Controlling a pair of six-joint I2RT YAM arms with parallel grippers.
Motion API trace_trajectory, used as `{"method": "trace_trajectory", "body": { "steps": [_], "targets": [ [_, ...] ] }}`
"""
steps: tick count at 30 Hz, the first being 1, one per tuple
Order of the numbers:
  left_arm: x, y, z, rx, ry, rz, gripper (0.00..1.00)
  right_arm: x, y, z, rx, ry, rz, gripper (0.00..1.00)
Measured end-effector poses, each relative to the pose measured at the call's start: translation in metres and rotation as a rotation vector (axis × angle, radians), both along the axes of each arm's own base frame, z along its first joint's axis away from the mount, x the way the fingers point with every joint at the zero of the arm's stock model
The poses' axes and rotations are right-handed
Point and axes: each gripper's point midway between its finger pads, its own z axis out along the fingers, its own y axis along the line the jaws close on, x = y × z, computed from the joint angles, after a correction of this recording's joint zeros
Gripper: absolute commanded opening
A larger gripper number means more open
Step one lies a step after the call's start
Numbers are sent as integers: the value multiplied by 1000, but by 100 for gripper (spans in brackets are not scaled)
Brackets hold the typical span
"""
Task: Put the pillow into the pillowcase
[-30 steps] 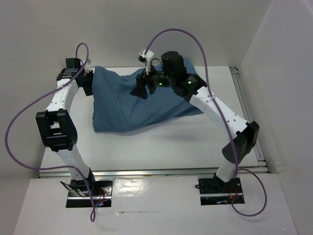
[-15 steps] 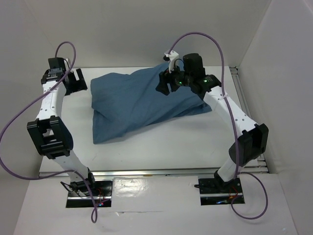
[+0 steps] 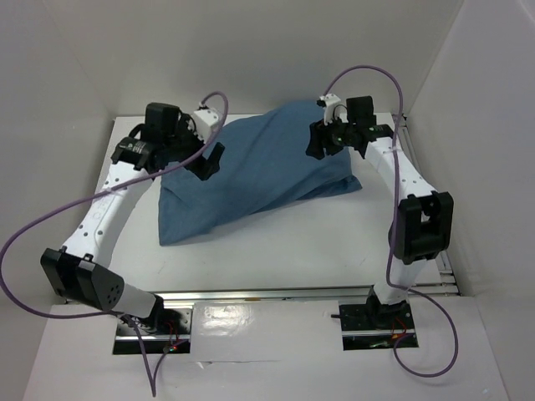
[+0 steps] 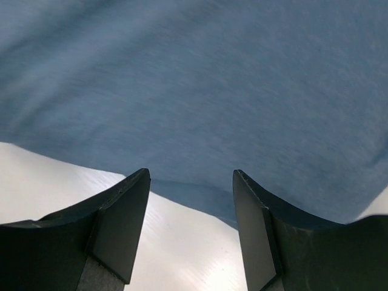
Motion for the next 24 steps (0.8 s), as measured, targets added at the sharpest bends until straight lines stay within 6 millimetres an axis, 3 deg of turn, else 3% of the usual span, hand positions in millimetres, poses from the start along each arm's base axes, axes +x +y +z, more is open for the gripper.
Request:
{"method": "trace_trajectory", "body": {
  "steps": [3, 8, 13, 18, 21, 24],
  "targets": [
    [-19, -15, -11, 27, 35, -80, 100, 10, -17, -24, -28, 61, -24, 62],
    [-41, -43, -30, 121, 75, -247, 100, 16, -26, -52, -41, 165, 37, 61],
    [-68, -65, -63, 264, 87, -403, 100, -11, -44, -64, -72, 194, 159, 63],
    [-92, -55, -110, 445, 123, -469, 100, -58, -55, -81, -134, 248, 272, 63],
    [-86, -50, -111, 505, 75, -435, 100, -81, -60, -91, -162, 287, 308, 63],
    [-68, -46, -98, 557, -42, -341, 100, -93, -69, -105, -202, 317, 306, 63]
  ]
}}
